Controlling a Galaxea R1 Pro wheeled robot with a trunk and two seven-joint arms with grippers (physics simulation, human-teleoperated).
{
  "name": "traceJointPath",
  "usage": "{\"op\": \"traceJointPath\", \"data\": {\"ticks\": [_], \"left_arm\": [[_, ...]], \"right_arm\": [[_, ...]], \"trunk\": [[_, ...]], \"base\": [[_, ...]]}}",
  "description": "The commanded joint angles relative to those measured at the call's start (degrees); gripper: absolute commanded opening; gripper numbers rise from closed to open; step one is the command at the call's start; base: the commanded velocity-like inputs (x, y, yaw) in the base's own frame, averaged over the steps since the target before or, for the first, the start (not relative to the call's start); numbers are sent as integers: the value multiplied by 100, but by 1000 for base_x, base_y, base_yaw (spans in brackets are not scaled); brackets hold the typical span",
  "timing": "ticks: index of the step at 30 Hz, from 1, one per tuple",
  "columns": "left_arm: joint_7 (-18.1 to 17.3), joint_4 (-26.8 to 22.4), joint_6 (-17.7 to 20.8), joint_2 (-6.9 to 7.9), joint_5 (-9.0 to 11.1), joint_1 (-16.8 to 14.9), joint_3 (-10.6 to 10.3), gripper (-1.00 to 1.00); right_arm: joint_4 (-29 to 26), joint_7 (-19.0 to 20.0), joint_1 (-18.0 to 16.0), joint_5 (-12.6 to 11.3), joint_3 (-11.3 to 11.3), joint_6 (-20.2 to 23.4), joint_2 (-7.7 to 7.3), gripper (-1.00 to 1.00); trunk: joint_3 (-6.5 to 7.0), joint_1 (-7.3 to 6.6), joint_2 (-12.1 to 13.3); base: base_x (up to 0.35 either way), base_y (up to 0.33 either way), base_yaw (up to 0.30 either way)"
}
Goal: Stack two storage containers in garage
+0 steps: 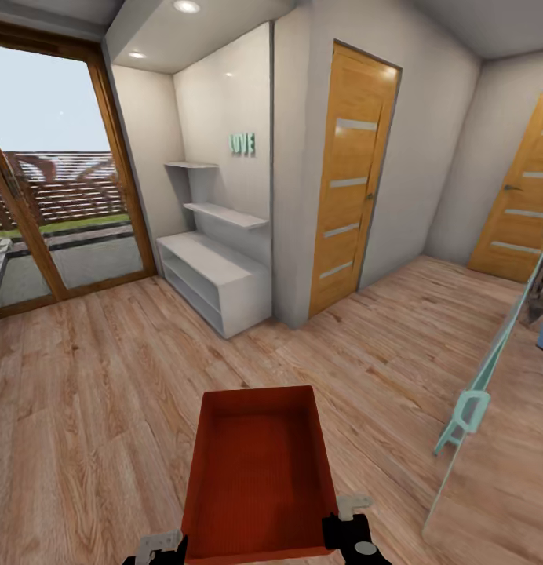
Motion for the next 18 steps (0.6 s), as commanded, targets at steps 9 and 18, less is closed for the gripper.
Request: {"op": "traceJointPath", "data": {"ticks": [9, 18], "left_arm": [[5, 9, -7, 49, 0, 1, 100, -100], [5, 9, -7, 50, 0, 1, 100, -100]], "right_arm": [[-18, -104, -12, 49, -344, -22, -13, -100], [-18, -103, -12, 47, -344, -22, -13, -100]], "trunk": [[-6, 4, -4], [-6, 4, -4]], "base": [[344, 0, 118], [344, 0, 24]]}}
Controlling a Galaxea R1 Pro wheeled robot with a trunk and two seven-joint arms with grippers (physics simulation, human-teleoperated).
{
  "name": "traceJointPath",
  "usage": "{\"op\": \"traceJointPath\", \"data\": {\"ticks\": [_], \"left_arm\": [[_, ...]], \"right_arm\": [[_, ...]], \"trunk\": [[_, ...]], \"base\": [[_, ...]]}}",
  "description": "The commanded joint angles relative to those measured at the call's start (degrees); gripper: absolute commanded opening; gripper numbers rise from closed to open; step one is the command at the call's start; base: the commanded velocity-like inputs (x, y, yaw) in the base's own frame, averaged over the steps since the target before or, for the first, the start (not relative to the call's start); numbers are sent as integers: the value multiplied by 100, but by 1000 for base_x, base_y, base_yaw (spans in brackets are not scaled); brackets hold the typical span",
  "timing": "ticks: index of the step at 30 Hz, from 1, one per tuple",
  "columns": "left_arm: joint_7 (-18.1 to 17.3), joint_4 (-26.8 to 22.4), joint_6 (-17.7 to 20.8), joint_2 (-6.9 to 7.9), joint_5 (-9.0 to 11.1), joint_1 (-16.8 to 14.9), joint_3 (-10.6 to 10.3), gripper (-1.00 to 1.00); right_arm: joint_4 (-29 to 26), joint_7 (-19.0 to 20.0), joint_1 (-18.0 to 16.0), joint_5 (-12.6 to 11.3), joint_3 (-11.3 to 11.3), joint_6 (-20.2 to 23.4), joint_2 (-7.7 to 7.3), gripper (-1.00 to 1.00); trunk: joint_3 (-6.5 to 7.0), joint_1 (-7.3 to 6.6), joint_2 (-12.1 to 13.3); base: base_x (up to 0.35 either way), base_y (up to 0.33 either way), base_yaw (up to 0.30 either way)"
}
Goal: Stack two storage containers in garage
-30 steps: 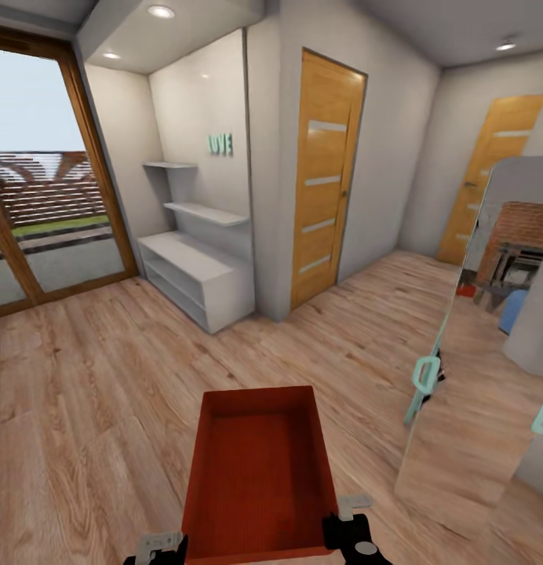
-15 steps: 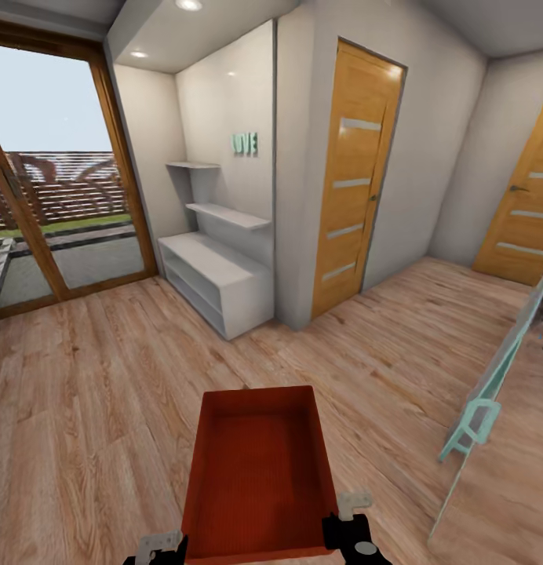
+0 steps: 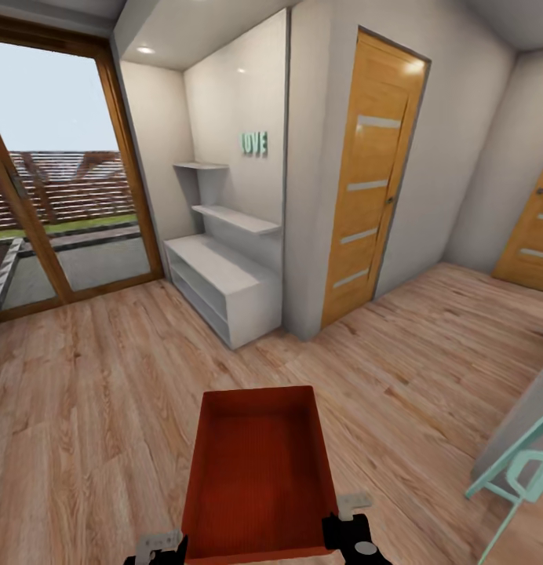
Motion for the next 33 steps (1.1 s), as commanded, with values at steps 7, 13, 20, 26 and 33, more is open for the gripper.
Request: {"op": "traceJointPath", "data": {"ticks": [7, 13, 20, 26, 33], "left_arm": [[5, 9, -4, 53, -1, 2, 100, -100], [5, 9, -5, 51, -1, 2, 100, -100], [5, 9, -2, 53, -1, 2, 100, -100], [5, 9, 0, 50, -1, 2, 100, -100], [5, 9, -3, 53, -1, 2, 100, -100]], "right_arm": [[-17, -110, -12, 51, -339, -22, -8, -100], [-17, -113, -12, 53, -339, -22, -8, -100], [-17, -110, -12, 52, -339, -22, -8, -100], [-17, -111, -12, 47, -339, -22, -8, -100], [-17, -110, -12, 46, -339, -22, -8, -100]], "trunk": [[-6, 4, -4], [-6, 4, -4], [-6, 4, -4], [-6, 4, -4], [-6, 4, -4]], "base": [[344, 0, 1], [345, 0, 0], [345, 0, 0], [345, 0, 0], [345, 0, -46]]}}
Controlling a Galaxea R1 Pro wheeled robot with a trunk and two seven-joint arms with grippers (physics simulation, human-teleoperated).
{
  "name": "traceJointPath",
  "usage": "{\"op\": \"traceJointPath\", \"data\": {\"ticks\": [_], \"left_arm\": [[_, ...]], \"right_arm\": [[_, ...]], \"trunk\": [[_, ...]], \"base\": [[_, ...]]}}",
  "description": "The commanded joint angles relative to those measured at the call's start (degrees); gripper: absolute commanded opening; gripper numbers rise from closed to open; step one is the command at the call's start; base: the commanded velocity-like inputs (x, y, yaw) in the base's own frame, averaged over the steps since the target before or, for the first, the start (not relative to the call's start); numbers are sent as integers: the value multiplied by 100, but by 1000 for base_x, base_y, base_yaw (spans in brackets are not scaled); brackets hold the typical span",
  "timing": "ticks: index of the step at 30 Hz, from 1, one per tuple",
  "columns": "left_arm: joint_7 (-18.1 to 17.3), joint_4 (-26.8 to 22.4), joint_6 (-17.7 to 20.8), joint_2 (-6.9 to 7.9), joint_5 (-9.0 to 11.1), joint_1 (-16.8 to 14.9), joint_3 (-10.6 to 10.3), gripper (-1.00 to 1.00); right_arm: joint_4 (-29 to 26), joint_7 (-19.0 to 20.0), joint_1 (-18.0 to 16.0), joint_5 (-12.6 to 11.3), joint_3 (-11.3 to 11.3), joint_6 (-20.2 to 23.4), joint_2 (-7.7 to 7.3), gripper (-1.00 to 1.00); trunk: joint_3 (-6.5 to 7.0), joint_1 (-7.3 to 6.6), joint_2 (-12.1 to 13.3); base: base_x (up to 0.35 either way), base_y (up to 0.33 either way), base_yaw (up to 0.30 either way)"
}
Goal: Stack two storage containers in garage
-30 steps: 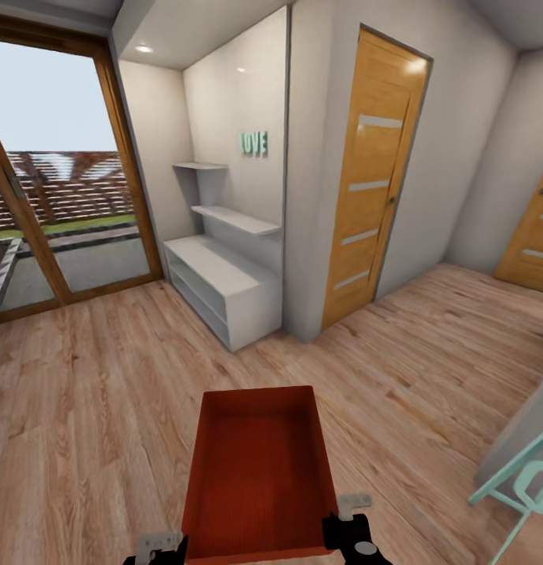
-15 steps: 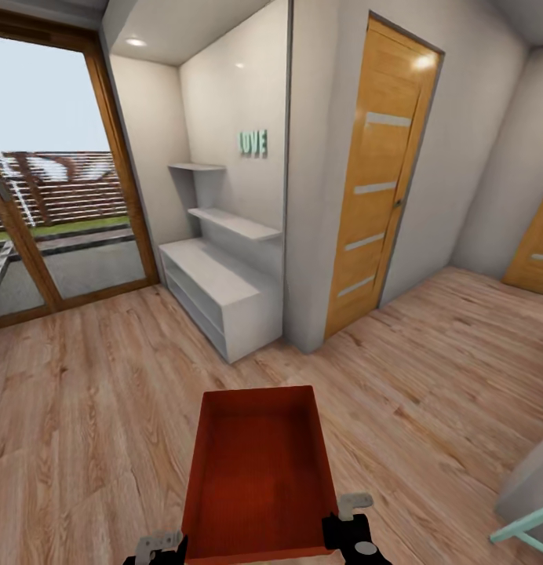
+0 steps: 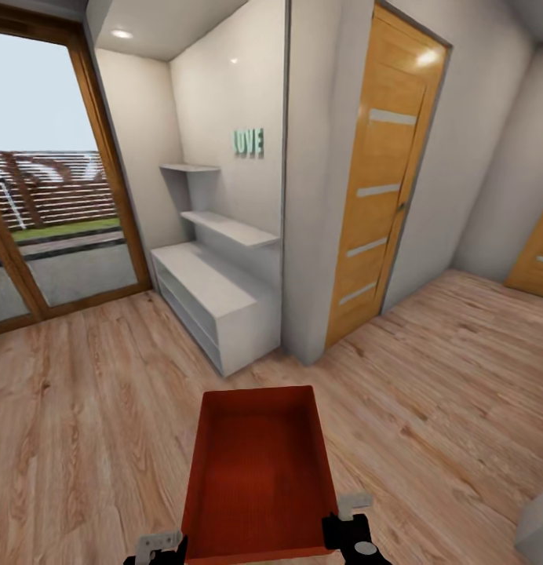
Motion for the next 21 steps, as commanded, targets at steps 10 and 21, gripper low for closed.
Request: {"op": "traceJointPath", "data": {"ticks": [10, 21], "left_arm": [[5, 7, -5, 47, 0, 2, 102, -100], [5, 7, -3, 49, 0, 2, 102, -100]], "right_arm": [[-16, -97, -13, 49, -350, -23, -13, -100], [-16, -97, -13, 48, -350, -23, -13, -100]], "trunk": [[-6, 4, -4], [7, 4, -4]], "base": [[344, 0, -162], [345, 0, -142]]}}
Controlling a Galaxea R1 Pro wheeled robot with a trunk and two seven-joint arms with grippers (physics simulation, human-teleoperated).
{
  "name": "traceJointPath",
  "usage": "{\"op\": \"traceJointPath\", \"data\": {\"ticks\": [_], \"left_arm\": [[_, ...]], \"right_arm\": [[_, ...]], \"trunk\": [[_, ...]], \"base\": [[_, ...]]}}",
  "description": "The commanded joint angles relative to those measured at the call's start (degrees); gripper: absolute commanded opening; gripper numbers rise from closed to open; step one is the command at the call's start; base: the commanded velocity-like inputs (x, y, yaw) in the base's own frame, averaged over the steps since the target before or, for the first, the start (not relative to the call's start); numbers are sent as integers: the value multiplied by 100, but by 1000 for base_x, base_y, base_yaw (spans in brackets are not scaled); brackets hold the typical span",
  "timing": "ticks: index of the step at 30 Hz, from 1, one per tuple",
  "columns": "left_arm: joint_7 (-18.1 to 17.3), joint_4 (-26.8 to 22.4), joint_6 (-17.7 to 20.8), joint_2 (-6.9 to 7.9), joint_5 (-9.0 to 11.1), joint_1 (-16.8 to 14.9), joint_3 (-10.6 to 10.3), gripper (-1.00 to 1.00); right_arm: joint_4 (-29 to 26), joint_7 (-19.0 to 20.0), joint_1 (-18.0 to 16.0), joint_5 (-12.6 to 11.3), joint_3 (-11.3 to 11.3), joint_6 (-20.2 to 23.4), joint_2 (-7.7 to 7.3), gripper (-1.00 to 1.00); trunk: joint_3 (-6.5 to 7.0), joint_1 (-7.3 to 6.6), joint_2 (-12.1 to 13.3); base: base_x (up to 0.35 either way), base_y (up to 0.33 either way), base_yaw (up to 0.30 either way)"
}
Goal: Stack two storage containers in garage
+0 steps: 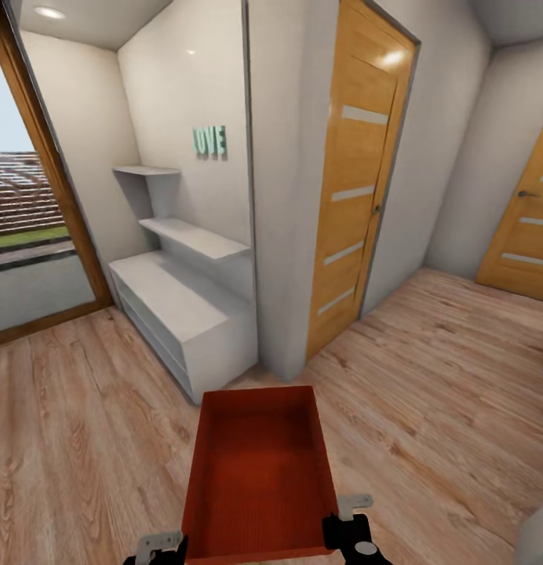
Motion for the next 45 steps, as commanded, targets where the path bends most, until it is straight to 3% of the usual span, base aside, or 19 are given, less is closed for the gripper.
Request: {"op": "traceJointPath", "data": {"ticks": [1, 39, 45], "left_arm": [[5, 8, -4, 58, -1, 2, 99, -100], [5, 8, -6, 57, -1, 2, 99, -100], [5, 8, -6, 61, -1, 2, 99, -100]], "right_arm": [[-17, -112, -13, 42, -328, -21, -5, -100], [-17, -112, -13, 42, -328, -21, -5, -100], [-17, -112, -13, 45, -328, -21, -5, -100]], "trunk": [[-5, 4, -4], [-4, 4, -4], [4, 4, -4]], "base": [[345, 0, -59], [344, 0, -237], [92, 0, -264]]}}
